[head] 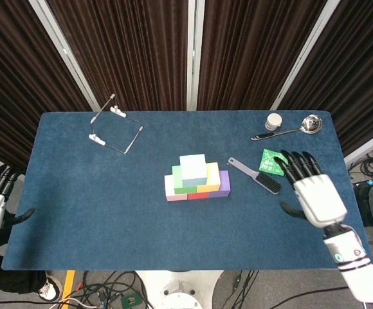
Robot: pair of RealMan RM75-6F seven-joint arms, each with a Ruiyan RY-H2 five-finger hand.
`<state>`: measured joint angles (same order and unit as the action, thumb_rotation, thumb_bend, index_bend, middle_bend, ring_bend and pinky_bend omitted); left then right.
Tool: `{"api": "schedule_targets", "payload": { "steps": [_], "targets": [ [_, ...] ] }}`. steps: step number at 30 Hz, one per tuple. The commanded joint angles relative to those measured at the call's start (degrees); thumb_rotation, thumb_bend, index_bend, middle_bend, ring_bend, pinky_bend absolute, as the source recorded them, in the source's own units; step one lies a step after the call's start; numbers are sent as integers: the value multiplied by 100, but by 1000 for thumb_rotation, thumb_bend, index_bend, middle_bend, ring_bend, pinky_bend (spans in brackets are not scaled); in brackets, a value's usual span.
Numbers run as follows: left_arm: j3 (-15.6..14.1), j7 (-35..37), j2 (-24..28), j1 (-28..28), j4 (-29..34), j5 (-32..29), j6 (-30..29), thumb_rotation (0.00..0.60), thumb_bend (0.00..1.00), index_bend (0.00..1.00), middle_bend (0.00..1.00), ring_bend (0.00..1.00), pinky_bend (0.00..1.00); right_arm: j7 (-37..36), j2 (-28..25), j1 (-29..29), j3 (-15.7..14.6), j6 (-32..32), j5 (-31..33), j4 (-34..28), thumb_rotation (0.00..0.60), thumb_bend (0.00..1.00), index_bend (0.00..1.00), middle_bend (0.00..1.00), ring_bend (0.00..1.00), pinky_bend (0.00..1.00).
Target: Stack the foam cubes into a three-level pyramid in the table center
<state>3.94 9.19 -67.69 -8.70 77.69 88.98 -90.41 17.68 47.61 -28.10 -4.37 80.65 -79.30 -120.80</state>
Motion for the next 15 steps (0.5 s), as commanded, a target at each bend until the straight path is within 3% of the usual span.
{"api": "schedule_targets", "payload": {
  "steps": [1,5,10,15],
  "targets": [
    [-97,-294,18,167,20,-81,-15,600,97,120,70,0,80,-580,737,1044,-529,863,-739,1139,600,118,0,0,0,0],
    [-334,-343,-14,249,113,88,68,598,65,92,22,0,74,-716,1245,1467,-534,1204,-996,1825,600,117,0,0,0,0],
    [-380,-561,-122,327,196,230,-92,490,56,63,0,0,61,-789,1513,1706,-439,1275,-1099,2319,600,116,0,0,0,0],
    [-405,-831,-4,272,535,217,107,475,56,62,0,0,46,-942,1604,1748,-256,1219,-1171,2527,600,116,0,0,0,0]
  ]
}}
